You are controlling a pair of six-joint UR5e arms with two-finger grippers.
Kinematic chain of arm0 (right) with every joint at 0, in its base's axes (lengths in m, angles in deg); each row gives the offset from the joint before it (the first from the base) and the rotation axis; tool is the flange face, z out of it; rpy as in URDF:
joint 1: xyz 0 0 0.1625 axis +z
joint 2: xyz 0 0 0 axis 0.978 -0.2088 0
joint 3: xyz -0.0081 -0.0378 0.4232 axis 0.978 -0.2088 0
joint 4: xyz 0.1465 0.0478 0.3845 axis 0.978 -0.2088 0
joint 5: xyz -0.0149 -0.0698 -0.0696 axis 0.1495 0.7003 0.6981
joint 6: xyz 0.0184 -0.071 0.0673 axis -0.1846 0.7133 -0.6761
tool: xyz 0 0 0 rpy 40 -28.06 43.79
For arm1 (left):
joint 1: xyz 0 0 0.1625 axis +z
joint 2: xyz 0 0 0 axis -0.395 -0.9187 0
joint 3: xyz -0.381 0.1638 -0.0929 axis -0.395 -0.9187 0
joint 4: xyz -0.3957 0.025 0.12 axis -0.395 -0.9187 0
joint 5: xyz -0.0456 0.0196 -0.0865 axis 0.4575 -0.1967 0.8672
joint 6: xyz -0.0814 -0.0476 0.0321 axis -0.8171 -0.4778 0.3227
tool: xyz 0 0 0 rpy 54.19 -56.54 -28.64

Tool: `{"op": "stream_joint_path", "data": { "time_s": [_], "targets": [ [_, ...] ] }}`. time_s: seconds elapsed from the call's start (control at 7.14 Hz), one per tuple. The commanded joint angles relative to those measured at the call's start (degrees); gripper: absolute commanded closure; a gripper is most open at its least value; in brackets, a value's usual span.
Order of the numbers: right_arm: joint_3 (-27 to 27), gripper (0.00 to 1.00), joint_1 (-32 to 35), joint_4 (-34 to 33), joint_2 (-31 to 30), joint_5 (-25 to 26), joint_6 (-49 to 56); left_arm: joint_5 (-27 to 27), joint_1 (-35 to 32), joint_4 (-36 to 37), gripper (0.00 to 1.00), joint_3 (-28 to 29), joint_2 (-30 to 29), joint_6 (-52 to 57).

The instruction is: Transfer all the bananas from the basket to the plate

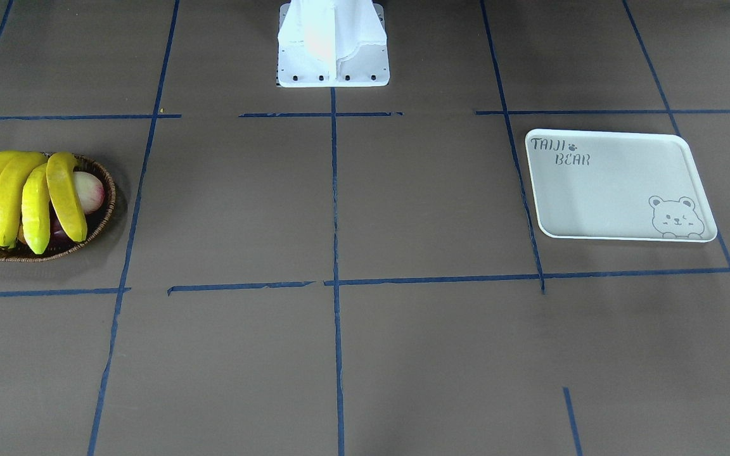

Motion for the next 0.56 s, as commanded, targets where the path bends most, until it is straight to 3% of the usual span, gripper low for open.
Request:
{"op": "stream_joint_path", "data": {
  "time_s": [0.0,0.14,0.42],
  "targets": [
    [7.91,0.0,-9.37,-2.3,5.67,9.67,-0.68,0.06,0.0,0.0,0.0,-0.68,-0.12,-0.21],
    [9.08,0.0,-11.08,-4.4,6.22,8.14,-6.52,0.23,0.0,0.0,0.0,-1.12,-0.39,-0.21],
    [9.7,0.0,-11.62,-4.16,5.53,-1.84,-11.49,0.15,0.09,-0.44,0.0,-2.26,-2.75,-0.3]
  ]
}}
